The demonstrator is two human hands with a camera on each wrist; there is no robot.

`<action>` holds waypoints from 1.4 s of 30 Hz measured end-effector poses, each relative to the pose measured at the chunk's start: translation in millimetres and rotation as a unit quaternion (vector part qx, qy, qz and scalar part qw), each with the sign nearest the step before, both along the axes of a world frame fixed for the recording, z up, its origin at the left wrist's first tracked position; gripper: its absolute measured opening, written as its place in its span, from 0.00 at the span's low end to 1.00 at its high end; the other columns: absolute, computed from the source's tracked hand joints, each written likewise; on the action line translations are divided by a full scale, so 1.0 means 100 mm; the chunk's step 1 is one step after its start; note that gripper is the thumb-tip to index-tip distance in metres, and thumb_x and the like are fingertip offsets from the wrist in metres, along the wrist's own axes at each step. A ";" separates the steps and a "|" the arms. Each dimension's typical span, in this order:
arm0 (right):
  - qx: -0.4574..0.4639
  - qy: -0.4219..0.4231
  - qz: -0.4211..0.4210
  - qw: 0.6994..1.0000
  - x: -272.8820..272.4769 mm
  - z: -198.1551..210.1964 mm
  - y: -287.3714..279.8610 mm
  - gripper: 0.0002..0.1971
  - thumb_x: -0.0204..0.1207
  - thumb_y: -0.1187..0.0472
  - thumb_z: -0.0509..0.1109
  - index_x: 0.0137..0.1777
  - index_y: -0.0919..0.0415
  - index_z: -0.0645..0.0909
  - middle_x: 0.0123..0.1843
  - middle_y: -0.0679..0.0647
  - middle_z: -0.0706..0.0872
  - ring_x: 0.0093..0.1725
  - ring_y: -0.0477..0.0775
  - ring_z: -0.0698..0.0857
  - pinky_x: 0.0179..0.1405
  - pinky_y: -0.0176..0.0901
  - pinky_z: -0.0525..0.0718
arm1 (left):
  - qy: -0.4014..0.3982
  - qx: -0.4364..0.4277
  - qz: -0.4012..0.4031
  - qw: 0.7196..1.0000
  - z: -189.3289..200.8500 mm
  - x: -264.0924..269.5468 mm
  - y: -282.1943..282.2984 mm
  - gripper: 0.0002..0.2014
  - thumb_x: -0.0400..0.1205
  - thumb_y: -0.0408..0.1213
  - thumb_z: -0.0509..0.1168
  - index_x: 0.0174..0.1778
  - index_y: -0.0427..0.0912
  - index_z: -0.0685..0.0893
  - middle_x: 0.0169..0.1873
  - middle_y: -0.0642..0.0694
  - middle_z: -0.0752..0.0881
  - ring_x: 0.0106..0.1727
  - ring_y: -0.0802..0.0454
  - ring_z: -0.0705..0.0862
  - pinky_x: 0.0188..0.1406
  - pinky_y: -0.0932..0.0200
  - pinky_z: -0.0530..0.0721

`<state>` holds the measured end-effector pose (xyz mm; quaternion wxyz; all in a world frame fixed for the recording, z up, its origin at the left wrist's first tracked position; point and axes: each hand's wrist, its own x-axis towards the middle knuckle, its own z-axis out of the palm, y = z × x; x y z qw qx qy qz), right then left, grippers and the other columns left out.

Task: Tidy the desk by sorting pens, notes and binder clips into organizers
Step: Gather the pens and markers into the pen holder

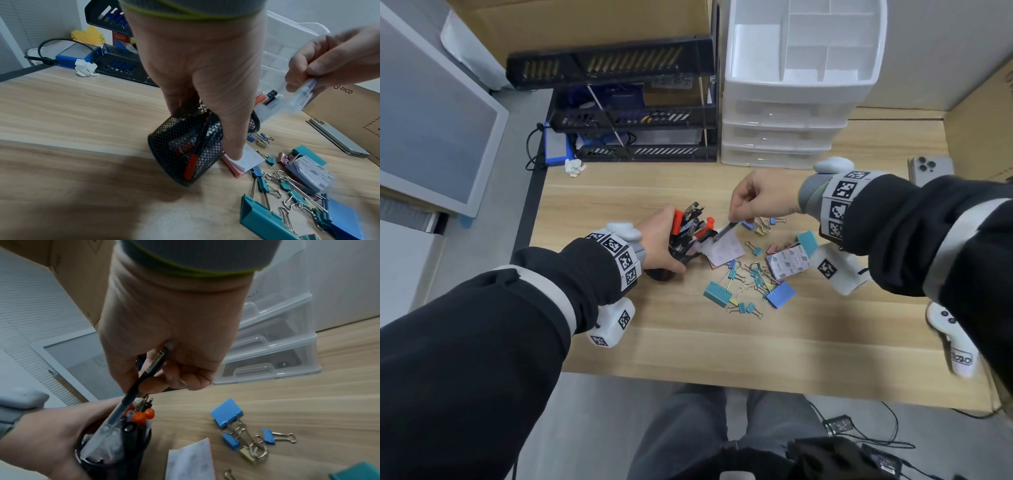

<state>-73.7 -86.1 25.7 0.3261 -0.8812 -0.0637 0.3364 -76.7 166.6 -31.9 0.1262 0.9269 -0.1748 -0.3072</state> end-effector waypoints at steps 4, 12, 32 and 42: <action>0.040 -0.026 -0.042 0.998 0.02 -0.03 0.18 0.07 0.74 0.52 0.78 0.44 0.55 0.90 0.35 0.47 0.89 0.36 0.45 0.83 0.41 0.42 0.84 | -0.002 0.001 -0.002 1.000 -0.01 0.00 -0.01 0.46 0.53 0.54 0.88 0.57 0.49 0.64 0.44 0.53 0.79 0.42 0.52 0.83 0.38 0.52 0.84; 0.005 -0.100 -0.032 0.994 -0.07 -0.27 0.63 0.19 0.72 0.56 0.78 0.58 0.58 0.76 0.41 0.47 0.81 0.39 0.50 0.80 0.34 0.41 0.79 | -0.004 -0.006 -0.008 1.000 0.01 -0.03 -0.01 0.47 0.53 0.54 0.88 0.59 0.47 0.65 0.47 0.50 0.81 0.44 0.49 0.85 0.43 0.45 0.88; 0.118 -0.076 -0.096 0.985 -0.27 -0.31 0.42 0.36 0.88 0.40 0.52 0.90 0.53 0.46 0.89 0.51 0.58 0.85 0.51 0.63 0.80 0.42 0.61 | 0.007 -0.118 0.029 0.993 0.19 0.04 -0.39 0.44 0.53 0.50 0.88 0.61 0.45 0.73 0.51 0.53 0.82 0.52 0.53 0.83 0.49 0.52 0.85; 0.176 0.076 -0.245 0.951 -0.38 -0.33 -0.25 0.36 0.71 0.41 0.79 0.74 0.56 0.73 0.55 0.56 0.87 0.49 0.57 0.90 0.53 0.65 0.91 | 0.011 -0.172 0.032 0.985 0.33 0.20 -0.90 0.49 0.51 0.54 0.85 0.68 0.50 0.72 0.52 0.57 0.85 0.53 0.55 0.86 0.53 0.51 0.87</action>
